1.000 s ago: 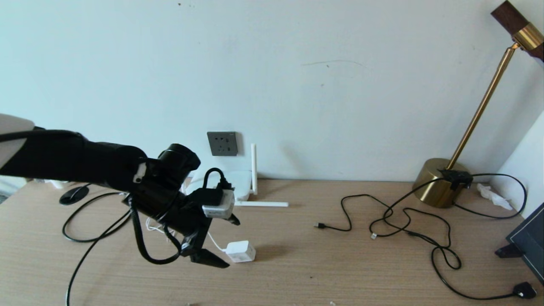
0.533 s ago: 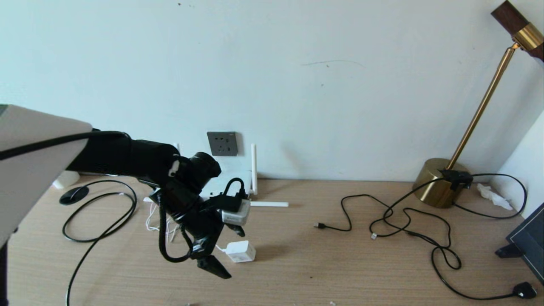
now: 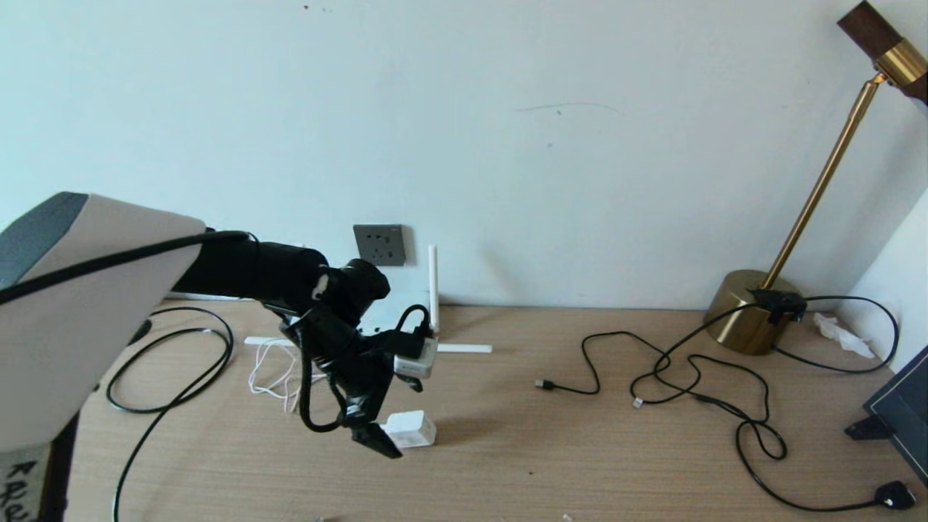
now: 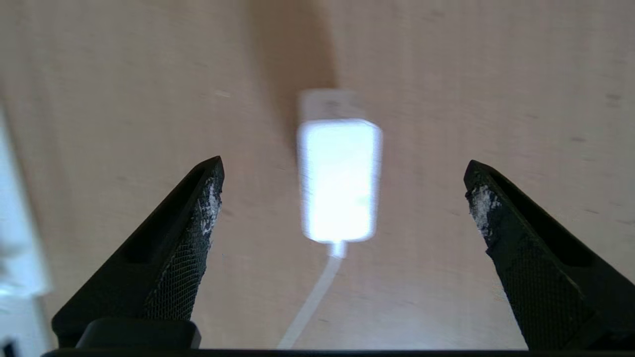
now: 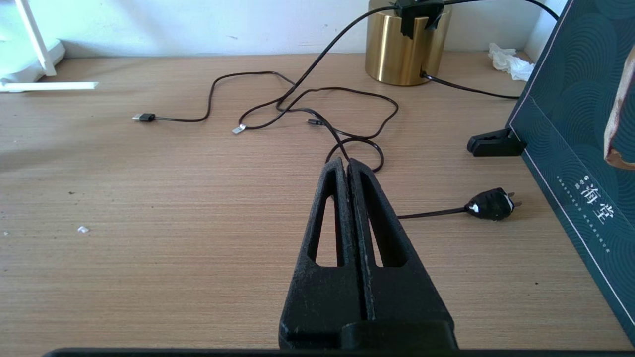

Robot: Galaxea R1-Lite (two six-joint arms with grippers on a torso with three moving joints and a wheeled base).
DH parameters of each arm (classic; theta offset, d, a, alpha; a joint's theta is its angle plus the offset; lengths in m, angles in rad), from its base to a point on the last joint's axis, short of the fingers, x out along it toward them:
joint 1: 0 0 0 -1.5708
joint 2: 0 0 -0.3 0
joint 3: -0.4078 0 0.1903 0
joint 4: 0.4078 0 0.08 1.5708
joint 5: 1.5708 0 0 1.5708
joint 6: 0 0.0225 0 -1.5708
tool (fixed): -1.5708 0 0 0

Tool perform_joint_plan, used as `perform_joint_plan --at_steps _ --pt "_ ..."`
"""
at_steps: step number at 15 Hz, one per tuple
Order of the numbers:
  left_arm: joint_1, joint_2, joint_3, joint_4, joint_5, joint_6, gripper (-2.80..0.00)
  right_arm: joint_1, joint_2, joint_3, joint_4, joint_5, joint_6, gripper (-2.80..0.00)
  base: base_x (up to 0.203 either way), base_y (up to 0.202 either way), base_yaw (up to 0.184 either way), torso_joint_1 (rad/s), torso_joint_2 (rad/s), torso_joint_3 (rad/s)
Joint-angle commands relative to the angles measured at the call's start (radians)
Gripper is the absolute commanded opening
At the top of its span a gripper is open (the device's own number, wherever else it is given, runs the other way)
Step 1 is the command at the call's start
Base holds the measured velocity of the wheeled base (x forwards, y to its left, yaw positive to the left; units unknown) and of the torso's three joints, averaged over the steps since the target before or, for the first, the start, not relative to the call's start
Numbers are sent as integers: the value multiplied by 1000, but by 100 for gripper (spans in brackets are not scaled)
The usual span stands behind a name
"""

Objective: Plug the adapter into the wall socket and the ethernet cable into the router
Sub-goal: Pick up plug

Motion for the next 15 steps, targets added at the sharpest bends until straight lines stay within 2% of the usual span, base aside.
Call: perform_joint_plan --at_steps 1,15 --pt "-2 52 -55 6 -3 8 0 0 0 0 -1 0 0 -280 0 0 0 0 0 0" --pt "-9 105 -74 -1 -5 7 0 0 0 0 -1 0 0 -280 0 0 0 0 0 0"
